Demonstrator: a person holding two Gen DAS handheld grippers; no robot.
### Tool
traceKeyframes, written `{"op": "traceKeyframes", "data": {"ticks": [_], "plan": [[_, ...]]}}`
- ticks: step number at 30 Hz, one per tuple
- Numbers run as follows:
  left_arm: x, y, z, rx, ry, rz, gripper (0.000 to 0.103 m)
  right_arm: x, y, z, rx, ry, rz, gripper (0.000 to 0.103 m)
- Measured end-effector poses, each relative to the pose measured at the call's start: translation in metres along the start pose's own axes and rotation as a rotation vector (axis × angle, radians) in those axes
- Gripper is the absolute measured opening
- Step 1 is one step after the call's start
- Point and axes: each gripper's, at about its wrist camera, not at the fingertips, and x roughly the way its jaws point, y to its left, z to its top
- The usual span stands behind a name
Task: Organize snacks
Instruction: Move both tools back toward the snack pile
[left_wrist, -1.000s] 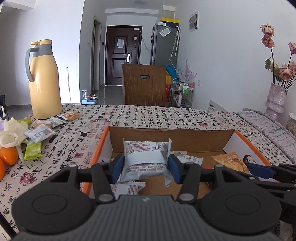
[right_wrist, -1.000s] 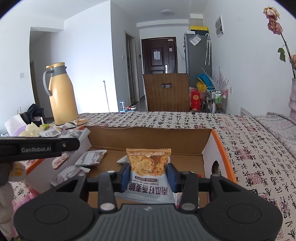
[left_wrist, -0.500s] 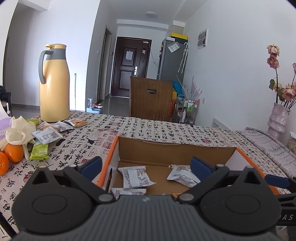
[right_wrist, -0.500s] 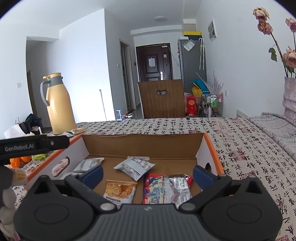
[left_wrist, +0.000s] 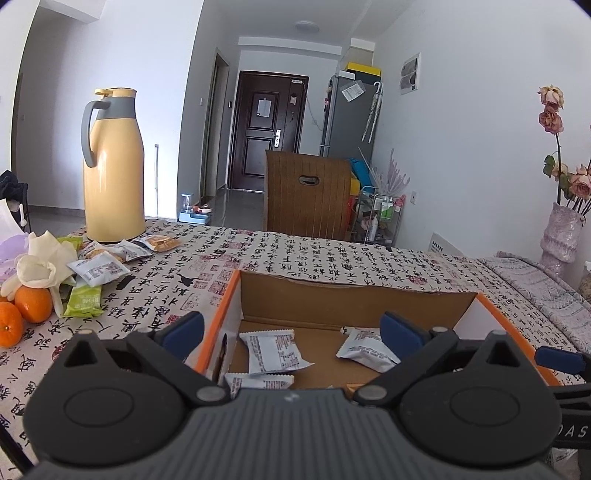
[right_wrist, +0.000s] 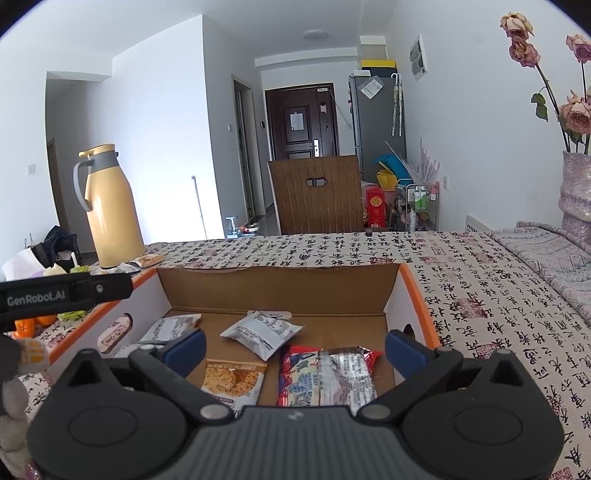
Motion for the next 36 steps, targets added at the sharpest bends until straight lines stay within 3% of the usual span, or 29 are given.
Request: {"op": "traceKeyframes", "data": {"ticks": [16, 36], "plan": [[-0.055, -0.006, 0.003, 0.015, -0.007, -0.006, 0.103, -0.063, 0.001, -0.003, -0.039, -0.034, -0.032, 0.103], [-0.109, 0.025, -0.048, -0.01, 0.084, 0.063, 0.103, -0.125, -0.034, -0.054, -0.012, 0.048, -0.138, 0.103]]}}
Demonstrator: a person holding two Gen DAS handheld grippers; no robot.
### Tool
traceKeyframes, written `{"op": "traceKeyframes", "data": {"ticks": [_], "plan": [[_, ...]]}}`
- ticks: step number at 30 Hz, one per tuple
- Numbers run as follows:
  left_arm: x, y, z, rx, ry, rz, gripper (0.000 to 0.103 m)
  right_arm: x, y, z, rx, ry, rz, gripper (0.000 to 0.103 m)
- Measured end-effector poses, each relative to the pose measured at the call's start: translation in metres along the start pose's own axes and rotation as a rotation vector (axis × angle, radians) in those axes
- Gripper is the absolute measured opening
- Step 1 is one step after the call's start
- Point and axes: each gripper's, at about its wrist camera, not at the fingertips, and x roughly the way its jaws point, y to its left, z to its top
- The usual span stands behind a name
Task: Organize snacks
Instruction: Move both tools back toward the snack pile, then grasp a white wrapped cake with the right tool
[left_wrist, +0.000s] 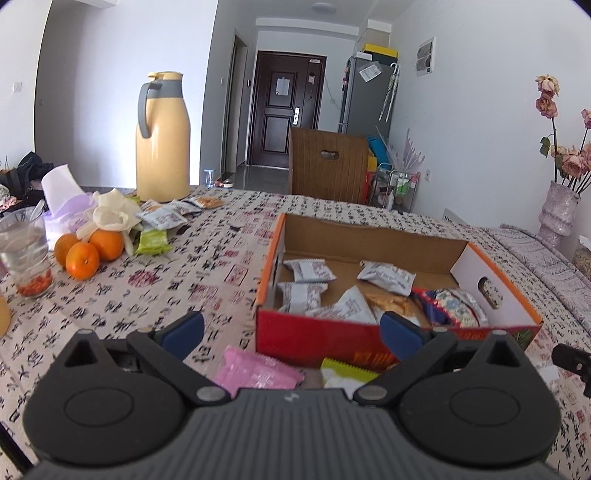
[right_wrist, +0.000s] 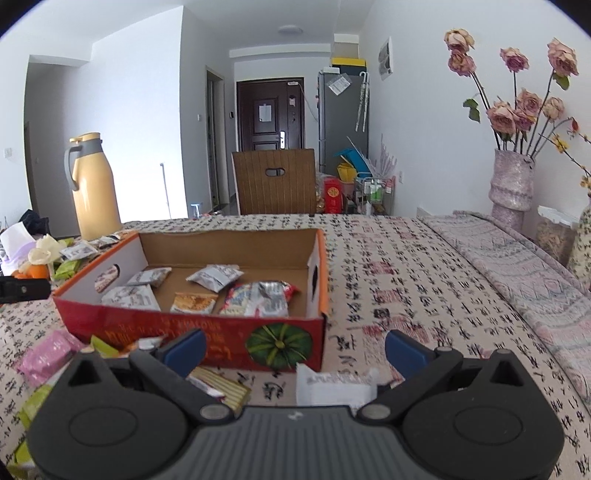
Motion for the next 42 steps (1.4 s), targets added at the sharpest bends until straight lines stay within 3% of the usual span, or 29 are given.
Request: {"op": "traceKeyframes", "data": {"ticks": [12, 29, 32, 38, 42], "plan": [[-0.01, 0.023, -0.034, -0.002, 0.06, 0.029, 0.103, -0.001, -0.019, -0.025, 0.041, 0.06, -0.045, 0.103], [-0.013, 0.035, -0.037, -0.033, 0.079, 0.046, 0.103, 0.041, -0.029, -0.026, 0.046, 0.169, -0.073, 0.103], [-0.013, 0.035, -0.038, -0.034, 0.082, 0.047, 0.103, 0.053, -0.027, -0.027, 0.057, 0.192, -0.079, 0.096], [-0.015, 0.039, -0.038, -0.04, 0.082, 0.06, 0.103, 0.06, -0.027, -0.027, 0.079, 0.2, -0.054, 0.059], [-0.014, 0.043, -0.039, -0.05, 0.089, 0.068, 0.103, 0.055, -0.028, -0.028, 0.084, 0.182, -0.056, 0.057]]}}
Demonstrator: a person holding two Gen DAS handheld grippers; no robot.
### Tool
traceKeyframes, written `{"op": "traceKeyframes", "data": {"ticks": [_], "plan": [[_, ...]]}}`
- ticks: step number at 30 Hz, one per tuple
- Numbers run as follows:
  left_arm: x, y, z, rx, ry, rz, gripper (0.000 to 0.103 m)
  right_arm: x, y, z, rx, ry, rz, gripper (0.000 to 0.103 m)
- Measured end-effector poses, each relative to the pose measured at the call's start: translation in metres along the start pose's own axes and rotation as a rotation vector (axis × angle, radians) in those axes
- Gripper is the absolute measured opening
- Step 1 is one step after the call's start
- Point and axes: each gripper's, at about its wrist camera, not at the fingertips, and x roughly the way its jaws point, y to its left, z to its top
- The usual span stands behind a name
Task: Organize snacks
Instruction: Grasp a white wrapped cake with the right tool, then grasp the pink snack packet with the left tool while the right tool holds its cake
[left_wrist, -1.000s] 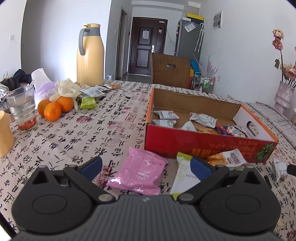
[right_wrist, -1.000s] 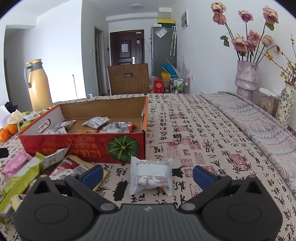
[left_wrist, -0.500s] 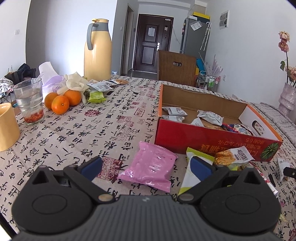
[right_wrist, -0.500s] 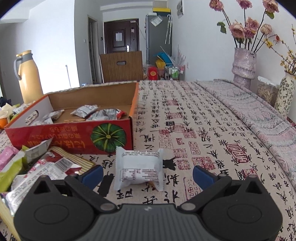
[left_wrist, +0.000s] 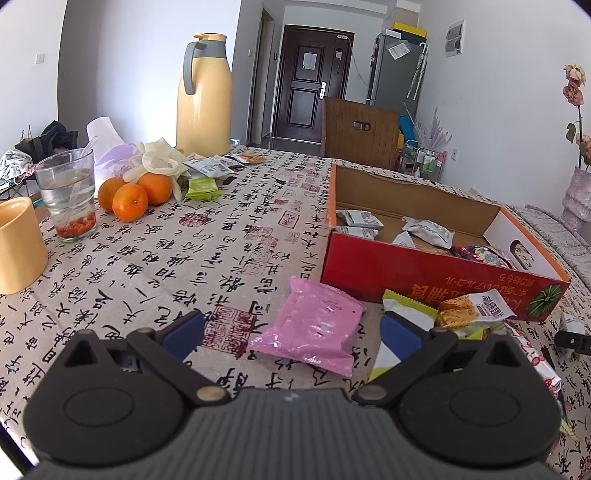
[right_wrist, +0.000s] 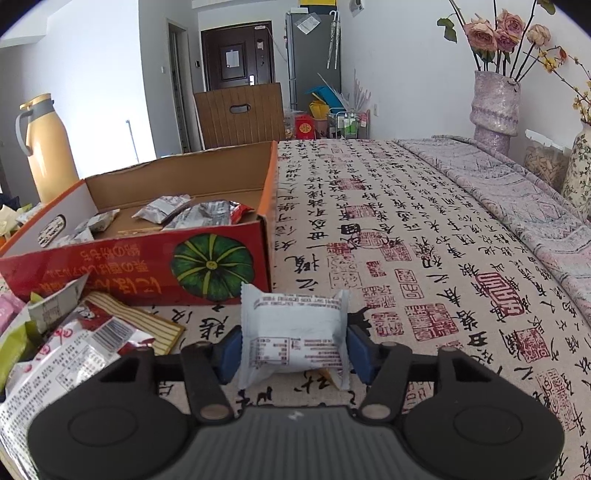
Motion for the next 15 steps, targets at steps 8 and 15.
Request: {"op": "traceKeyframes", "data": {"ticks": [8, 15], "plan": [[0.005, 0.005, 0.0, 0.006, 0.014, 0.0, 0.103, -0.019, -0.004, -0.004, 0.023, -0.064, 0.006, 0.053], [0.029, 0.003, 0.009, 0.073, 0.07, 0.014, 0.103, -0.039, -0.001, -0.007, 0.015, -0.123, 0.028, 0.053]]}}
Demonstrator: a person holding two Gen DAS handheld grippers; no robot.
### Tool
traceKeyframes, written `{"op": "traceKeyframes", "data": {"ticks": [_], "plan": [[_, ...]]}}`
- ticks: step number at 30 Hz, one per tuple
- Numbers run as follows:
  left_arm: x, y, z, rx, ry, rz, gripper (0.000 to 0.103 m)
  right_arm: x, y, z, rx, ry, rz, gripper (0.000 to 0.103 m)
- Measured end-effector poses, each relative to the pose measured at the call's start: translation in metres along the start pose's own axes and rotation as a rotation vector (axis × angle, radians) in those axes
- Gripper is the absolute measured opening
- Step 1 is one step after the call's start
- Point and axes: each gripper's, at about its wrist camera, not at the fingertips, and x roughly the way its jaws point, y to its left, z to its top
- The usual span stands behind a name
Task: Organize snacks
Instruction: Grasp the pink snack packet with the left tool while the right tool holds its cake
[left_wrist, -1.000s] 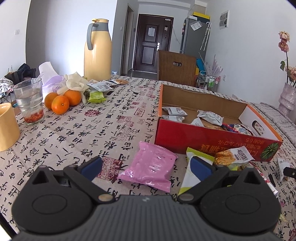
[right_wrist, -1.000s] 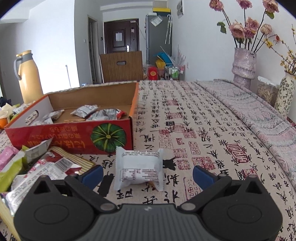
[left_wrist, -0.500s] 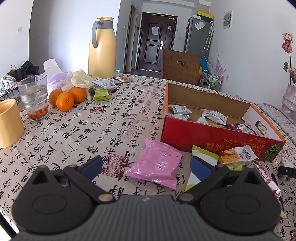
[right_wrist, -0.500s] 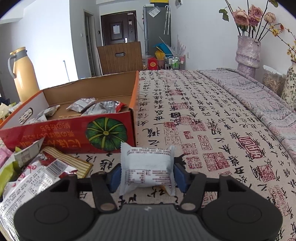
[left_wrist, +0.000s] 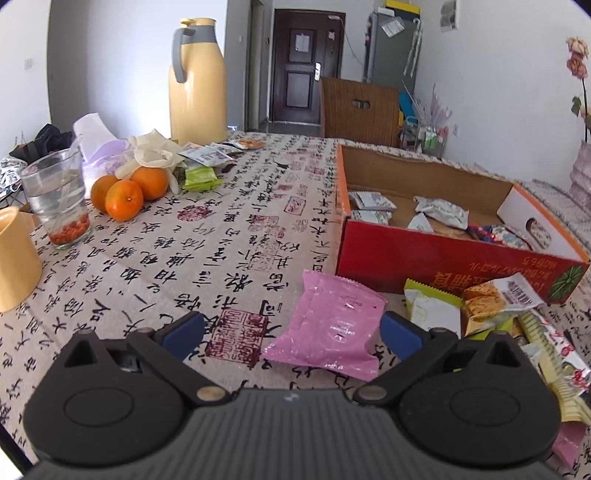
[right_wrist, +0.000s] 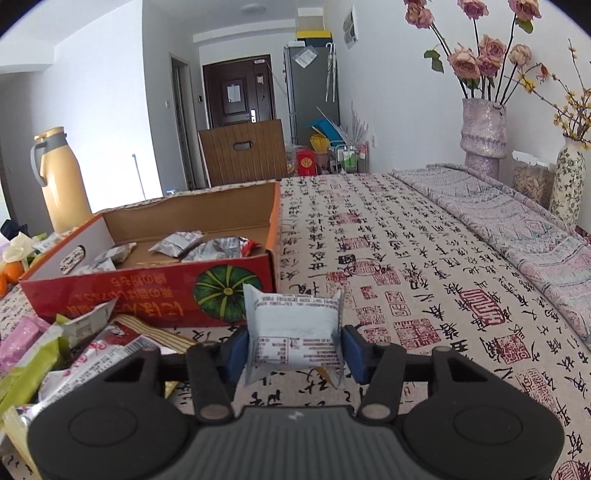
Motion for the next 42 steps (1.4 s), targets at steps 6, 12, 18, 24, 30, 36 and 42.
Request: {"op": "traceKeyframes", "data": {"ticks": [6, 12, 18, 24, 30, 36, 42], "plan": [[0.029, -0.007, 0.006, 0.037, 0.08, -0.01, 0.103, -0.008, 0.006, -0.001, -0.001, -0.016, 0.019, 0.053], [0.044, -0.014, 0.008, 0.035, 0.115, -0.024, 0.103, -0.009, 0.007, -0.001, -0.002, -0.015, 0.021, 0.053], [0.054, -0.019, 0.006, 0.043, 0.145, 0.031, 0.103, -0.011, 0.008, -0.002, -0.002, -0.02, 0.03, 0.053], [0.056, -0.019, 0.006, 0.034, 0.133, 0.037, 0.103, -0.012, 0.011, -0.002, -0.009, -0.021, 0.037, 0.053], [0.048, -0.019, 0.005, 0.038, 0.117, 0.004, 0.081, -0.012, 0.011, -0.003, -0.008, -0.016, 0.035, 0.054], [0.042, -0.017, 0.005, 0.021, 0.1, -0.053, 0.063, -0.013, 0.013, -0.003, -0.008, -0.015, 0.038, 0.054], [0.033, -0.013, 0.0, 0.003, 0.087, -0.063, 0.063, -0.013, 0.013, -0.004, -0.008, -0.017, 0.039, 0.054]]}}
